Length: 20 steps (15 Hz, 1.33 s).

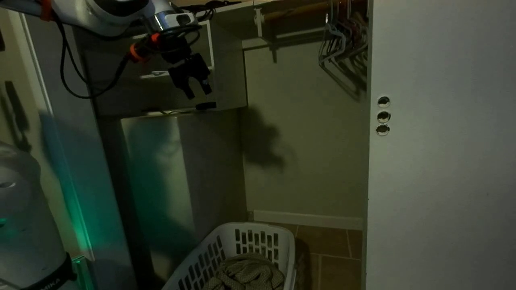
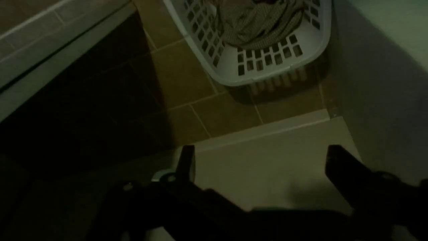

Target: Put the black object on the bottom shelf.

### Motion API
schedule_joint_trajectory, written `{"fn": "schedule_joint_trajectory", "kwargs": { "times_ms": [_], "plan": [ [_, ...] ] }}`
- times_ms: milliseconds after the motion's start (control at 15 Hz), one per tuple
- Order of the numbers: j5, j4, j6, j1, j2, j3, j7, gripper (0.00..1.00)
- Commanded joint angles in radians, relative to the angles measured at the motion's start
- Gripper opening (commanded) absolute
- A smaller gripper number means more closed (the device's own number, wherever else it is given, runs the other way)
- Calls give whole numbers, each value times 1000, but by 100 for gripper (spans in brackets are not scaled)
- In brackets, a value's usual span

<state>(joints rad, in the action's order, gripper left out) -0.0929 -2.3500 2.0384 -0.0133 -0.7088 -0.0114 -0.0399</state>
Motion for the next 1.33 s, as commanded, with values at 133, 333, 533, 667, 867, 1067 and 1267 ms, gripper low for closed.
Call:
{"fn": "schedule_joint_trajectory", "kwargs": {
  "times_ms": [133,333,533,667,867,1067,1267],
  "plan": [
    [91,109,205,89,70,-9,3,100],
    [137,147,277,143,115,-12,-35,100],
    [111,122,255,129,90,-26,-15,100],
    [110,121,255,125,93,-26,-14,100],
    [120,100,251,123,74,-19,-7,100],
    [171,87,418,169,67,-1,-40,100],
    [221,100,566,221,75,7,-73,100]
  ]
}}
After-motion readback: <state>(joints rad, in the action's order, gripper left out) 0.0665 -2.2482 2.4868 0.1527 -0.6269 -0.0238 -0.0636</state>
